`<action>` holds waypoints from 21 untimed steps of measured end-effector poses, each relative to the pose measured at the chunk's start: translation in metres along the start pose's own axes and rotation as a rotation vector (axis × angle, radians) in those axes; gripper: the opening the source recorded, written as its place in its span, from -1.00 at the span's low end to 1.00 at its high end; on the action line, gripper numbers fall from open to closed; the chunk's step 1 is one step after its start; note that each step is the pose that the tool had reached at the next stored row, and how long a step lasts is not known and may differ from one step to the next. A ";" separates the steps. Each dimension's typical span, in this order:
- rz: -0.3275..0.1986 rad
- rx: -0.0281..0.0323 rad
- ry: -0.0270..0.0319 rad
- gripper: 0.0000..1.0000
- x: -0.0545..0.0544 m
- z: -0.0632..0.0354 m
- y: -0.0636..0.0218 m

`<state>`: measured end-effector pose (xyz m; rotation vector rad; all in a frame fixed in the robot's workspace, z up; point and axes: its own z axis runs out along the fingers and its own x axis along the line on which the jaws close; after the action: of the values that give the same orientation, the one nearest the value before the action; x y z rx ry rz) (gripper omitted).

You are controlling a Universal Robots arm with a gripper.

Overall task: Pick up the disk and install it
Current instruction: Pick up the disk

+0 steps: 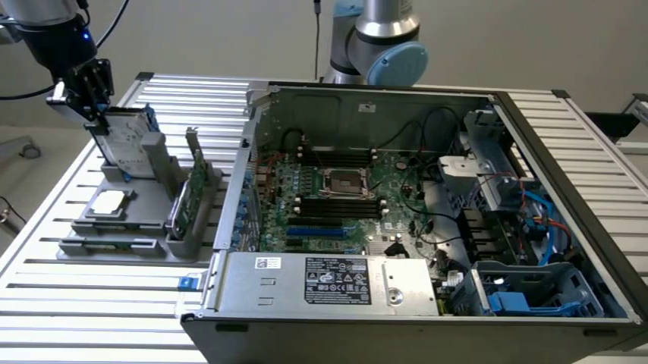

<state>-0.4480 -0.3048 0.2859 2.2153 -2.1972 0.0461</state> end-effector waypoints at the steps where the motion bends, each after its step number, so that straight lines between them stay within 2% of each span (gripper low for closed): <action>1: 0.000 0.0000 0.0000 -0.36 0.000 0.0000 0.0000; 6: 0.000 -0.0001 0.0001 -0.36 0.000 -0.0014 0.0001; 9: 0.000 0.0001 0.0000 -0.36 0.000 -0.0078 0.0000; 21: 0.000 0.0000 0.0000 -0.36 0.001 -0.0607 -0.0004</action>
<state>-0.4480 -0.3041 0.3466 2.2153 -2.1971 0.0460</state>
